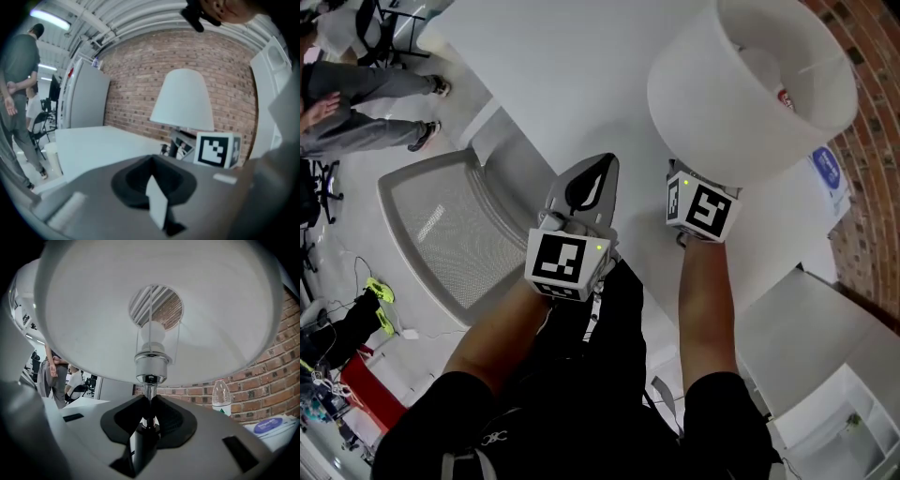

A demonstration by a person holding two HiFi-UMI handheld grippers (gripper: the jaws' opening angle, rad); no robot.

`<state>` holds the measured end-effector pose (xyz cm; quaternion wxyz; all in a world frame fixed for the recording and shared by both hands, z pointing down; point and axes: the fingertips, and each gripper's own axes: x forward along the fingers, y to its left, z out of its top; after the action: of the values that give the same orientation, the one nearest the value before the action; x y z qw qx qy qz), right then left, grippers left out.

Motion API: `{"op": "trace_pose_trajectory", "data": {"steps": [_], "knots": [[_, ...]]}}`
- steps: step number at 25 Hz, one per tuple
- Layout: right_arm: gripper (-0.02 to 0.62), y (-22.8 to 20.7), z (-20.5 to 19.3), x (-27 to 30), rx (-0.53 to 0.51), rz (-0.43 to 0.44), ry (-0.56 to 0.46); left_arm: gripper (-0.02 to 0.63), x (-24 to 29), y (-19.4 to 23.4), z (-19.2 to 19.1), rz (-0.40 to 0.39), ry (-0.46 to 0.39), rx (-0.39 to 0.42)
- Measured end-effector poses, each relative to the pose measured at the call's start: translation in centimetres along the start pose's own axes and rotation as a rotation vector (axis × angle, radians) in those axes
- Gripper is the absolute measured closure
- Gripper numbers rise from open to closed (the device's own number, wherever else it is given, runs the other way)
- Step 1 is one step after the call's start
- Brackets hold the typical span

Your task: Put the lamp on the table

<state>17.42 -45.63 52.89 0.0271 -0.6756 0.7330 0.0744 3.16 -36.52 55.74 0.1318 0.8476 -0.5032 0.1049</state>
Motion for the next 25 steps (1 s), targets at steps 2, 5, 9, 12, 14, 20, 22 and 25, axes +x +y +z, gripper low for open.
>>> {"op": "trace_pose_trajectory", "data": {"steps": [2,5,9,12,14,20,22,25], "knots": [[0.528,-0.1,0.0,-0.4,0.000,-0.013,-0.008,0.606,-0.1,-0.2,0.2,-0.004,-0.012,0.008],[0.528,-0.2,0.0,-0.5,-0.002,-0.025,-0.012,0.606,-0.2,-0.6,0.5,-0.021,-0.025,0.020],[0.525,0.0,0.0,-0.8,0.018,-0.019,-0.018,0.606,-0.7,-1.0,0.4,-0.035,-0.032,0.026],[0.486,-0.4,-0.8,-1.7,0.054,-0.005,0.004,0.606,-0.9,-1.4,0.5,-0.046,-0.030,0.030],[0.459,-0.5,-1.5,-2.2,0.056,-0.004,0.038,0.606,-1.0,-1.5,0.8,-0.050,-0.031,0.033],[0.448,0.3,-3.0,-4.4,0.051,0.011,0.193,0.606,-1.1,-1.9,2.2,-0.050,-0.036,0.026],[0.510,0.3,-3.3,-5.7,0.072,0.001,0.248,0.606,-1.2,-2.0,3.1,-0.053,-0.049,0.021],[0.589,1.0,-3.0,-8.2,0.076,-0.009,0.314,0.606,-1.9,-2.0,4.3,-0.052,-0.057,0.020]]}}
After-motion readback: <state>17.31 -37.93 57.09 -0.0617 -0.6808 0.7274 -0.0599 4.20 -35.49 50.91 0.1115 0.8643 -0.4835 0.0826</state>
